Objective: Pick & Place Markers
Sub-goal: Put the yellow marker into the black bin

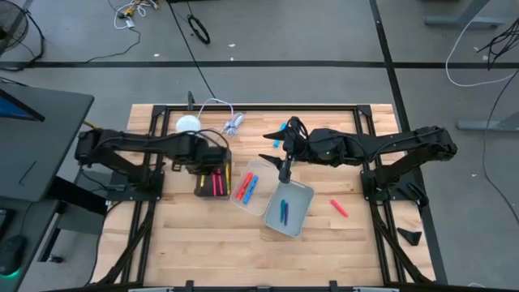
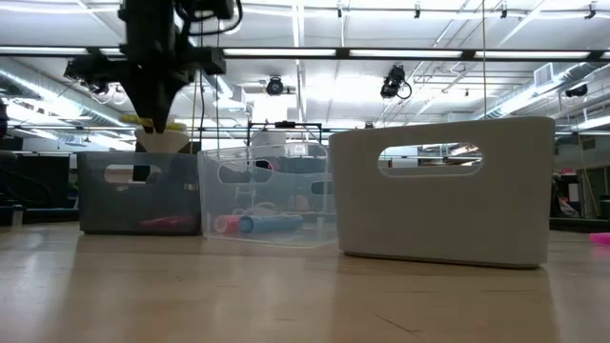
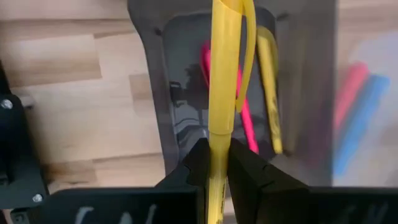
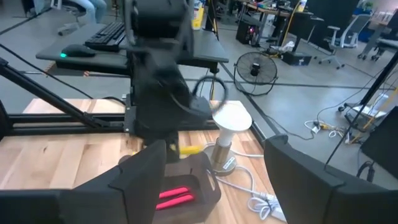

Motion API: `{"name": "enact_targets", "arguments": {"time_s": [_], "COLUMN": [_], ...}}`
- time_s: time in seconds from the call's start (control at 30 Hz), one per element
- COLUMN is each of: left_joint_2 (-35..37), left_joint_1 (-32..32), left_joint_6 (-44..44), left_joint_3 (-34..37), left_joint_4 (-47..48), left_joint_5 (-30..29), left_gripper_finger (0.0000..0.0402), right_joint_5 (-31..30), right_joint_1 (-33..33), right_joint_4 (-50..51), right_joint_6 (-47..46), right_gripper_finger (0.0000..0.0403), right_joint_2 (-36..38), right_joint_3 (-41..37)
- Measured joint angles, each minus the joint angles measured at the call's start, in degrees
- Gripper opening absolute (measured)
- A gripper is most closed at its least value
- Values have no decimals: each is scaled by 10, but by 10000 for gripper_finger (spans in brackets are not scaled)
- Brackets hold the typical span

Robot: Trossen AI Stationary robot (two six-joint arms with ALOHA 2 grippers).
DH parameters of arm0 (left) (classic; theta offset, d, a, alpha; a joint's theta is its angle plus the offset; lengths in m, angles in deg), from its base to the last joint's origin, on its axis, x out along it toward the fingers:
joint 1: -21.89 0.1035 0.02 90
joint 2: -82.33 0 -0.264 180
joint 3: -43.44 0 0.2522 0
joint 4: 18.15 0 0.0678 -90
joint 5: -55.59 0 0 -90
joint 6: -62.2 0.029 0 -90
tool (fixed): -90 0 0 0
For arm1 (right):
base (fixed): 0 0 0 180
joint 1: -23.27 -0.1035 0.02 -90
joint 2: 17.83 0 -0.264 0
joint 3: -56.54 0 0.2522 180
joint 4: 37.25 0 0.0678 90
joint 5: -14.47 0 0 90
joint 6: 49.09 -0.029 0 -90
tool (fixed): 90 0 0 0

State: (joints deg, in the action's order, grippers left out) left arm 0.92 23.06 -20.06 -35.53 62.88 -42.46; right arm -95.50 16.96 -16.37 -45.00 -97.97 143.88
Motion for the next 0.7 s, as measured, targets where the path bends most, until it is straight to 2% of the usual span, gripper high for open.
{"name": "enact_targets", "arguments": {"time_s": [0.23,0.7], "left_joint_2": [-43,-116], "left_joint_1": [36,24], "left_joint_6": [13,-21], "left_joint_3": [0,0], "left_joint_4": [0,-27], "left_joint_5": [5,-22], "left_gripper_finger": [36,36], "right_joint_5": [0,0], "right_joint_1": [0,0], "right_joint_4": [-3,13], "right_joint_6": [20,48], "right_gripper_finger": [275,275], "right_joint_2": [0,0], "right_joint_3": [0,0]}}
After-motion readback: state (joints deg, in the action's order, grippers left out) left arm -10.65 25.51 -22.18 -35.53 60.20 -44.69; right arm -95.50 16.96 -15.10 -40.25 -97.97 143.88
